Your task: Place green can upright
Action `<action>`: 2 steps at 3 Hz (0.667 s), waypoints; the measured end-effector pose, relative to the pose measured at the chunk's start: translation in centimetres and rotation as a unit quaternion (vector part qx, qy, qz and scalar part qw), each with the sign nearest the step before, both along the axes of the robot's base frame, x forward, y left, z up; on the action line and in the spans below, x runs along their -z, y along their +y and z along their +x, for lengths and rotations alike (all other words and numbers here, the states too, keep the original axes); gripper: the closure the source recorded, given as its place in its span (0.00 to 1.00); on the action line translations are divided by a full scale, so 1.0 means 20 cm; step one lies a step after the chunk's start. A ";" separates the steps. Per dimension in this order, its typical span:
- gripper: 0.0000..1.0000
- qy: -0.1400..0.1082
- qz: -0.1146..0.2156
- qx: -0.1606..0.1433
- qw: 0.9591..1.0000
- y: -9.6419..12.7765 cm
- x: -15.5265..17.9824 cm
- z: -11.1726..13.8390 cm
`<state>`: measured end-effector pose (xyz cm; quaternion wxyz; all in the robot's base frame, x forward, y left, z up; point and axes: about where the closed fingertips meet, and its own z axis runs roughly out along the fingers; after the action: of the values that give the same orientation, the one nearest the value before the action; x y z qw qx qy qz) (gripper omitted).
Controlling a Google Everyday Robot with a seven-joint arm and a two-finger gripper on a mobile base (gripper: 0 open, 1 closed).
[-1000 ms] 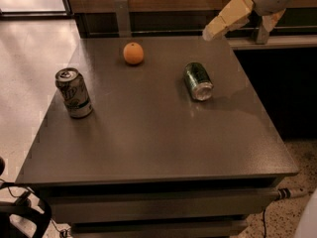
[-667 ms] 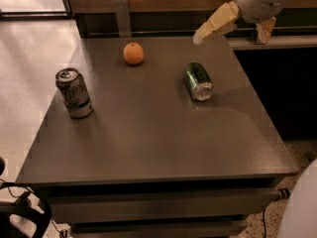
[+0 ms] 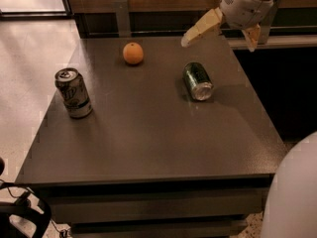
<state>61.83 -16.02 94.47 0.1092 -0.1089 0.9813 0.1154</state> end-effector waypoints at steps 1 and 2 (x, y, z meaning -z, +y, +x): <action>0.00 -0.001 -0.018 0.006 1.000 0.05 0.02 0.03; 0.00 0.016 -0.074 0.021 0.997 0.15 0.15 0.09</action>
Offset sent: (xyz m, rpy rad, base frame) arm 0.0225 0.0514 -0.0674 -0.3660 0.1200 -0.0943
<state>63.61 -13.04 91.51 0.0874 -0.0937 0.9909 0.0419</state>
